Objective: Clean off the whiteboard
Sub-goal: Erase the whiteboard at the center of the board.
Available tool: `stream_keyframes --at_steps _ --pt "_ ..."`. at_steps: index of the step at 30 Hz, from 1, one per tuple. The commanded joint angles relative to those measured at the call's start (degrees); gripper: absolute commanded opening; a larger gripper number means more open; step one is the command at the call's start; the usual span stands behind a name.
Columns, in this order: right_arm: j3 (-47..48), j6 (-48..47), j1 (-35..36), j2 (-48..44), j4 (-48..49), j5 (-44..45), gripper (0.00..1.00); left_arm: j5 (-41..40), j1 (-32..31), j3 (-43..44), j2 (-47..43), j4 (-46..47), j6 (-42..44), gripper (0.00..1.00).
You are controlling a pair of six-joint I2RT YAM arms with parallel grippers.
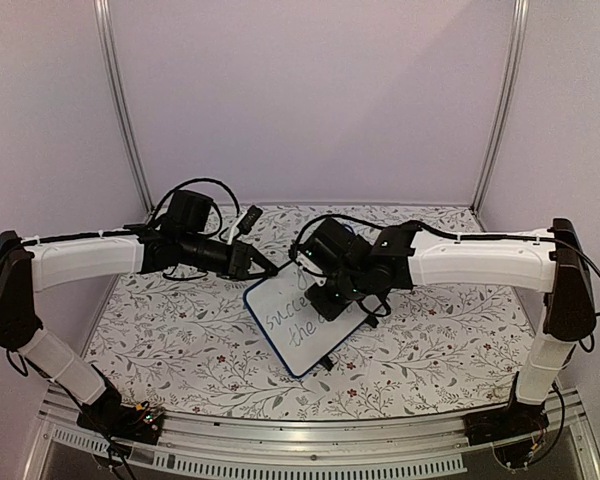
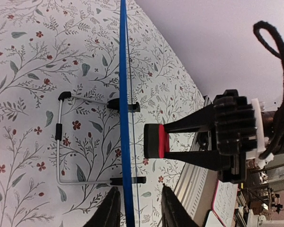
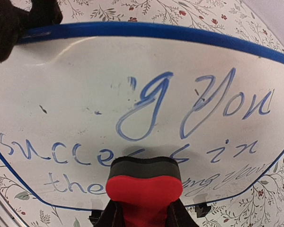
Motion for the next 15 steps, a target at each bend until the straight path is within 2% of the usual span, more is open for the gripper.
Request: stream_keyframes --at_steps 1,6,12,15 --pt "-0.29 0.93 -0.74 -2.54 2.61 0.62 0.19 0.57 -0.14 -0.17 0.98 1.15 0.53 0.32" --pt "2.49 0.09 -0.93 -0.89 3.07 -0.52 0.19 0.08 -0.29 -0.13 1.36 0.73 0.79 0.31" --pt "4.7 -0.95 -0.91 1.62 3.53 -2.8 0.19 0.15 -0.29 -0.09 1.75 0.62 0.85 0.18" --pt "5.22 -0.97 -0.93 2.54 3.86 -3.66 0.19 0.45 -0.28 0.03 1.82 0.64 0.85 0.15"
